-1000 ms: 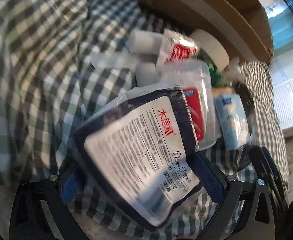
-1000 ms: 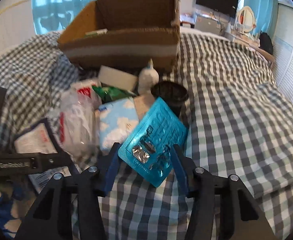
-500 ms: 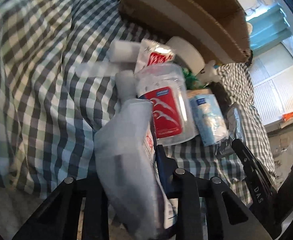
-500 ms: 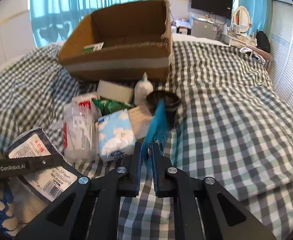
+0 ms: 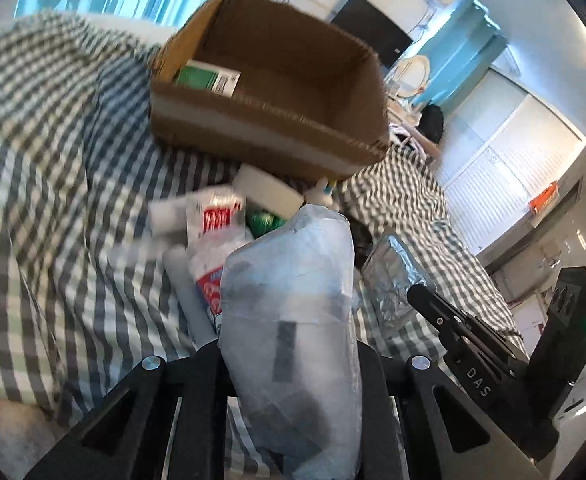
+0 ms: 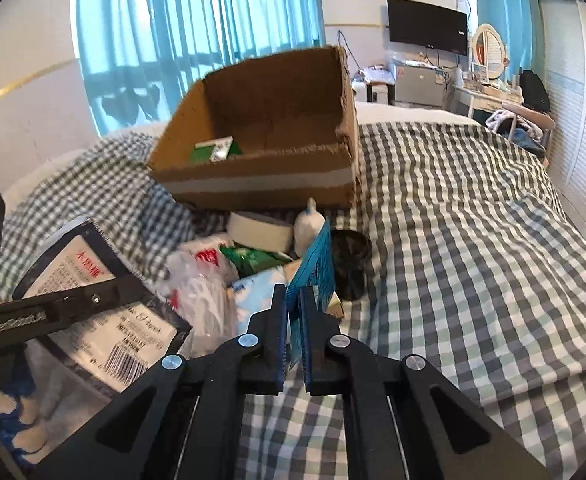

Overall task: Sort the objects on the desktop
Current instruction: 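Carry the plastic bag and blue blister pack over the cardboard box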

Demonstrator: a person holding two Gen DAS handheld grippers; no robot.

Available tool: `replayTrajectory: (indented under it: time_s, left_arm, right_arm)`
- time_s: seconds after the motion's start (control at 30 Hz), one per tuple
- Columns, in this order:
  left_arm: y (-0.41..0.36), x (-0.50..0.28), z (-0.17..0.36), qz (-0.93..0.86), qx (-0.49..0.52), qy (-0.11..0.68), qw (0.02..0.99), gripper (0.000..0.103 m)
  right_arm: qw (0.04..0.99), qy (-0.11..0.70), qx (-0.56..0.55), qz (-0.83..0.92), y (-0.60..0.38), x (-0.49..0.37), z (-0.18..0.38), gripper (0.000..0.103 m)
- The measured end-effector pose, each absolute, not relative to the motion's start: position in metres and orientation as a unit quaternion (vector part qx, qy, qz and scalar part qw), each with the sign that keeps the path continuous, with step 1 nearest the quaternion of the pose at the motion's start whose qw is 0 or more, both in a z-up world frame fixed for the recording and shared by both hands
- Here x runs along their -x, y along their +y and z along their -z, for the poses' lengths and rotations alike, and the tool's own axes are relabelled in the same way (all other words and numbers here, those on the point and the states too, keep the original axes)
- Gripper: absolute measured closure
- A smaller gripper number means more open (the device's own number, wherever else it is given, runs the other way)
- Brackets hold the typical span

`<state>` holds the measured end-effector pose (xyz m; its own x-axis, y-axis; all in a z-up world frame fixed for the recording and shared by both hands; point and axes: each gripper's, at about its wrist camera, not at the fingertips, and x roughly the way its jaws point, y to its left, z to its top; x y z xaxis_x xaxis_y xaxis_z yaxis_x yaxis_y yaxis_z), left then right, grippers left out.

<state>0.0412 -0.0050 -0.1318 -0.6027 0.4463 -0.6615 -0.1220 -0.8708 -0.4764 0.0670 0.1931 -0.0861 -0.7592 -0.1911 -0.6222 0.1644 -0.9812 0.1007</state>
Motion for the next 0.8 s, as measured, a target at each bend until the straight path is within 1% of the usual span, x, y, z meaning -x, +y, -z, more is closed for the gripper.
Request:
replayTrajectory:
  time_s: [0.27,0.53,0.8]
  left_arm:
    - [-0.01,-0.041,0.096,-0.904,0.367,-0.157,0.151,0.087]
    - [-0.006,-0.038,0.047,-0.936,0.304,-0.098,0.149,0.087]
    - [-0.015,-0.021,-0.002,-0.954,0.25,-0.077,0.145,0.087]
  right_arm:
    - [0.109,-0.025,-0.296,0.949,0.192,-0.068,0.057,0.098]
    - [0.116,-0.014,-0.251,0.961,0.187,-0.065,0.012,0.098]
    - [0.125,-0.008,-0.208,0.97,0.183,-0.054,-0.033,0.098]
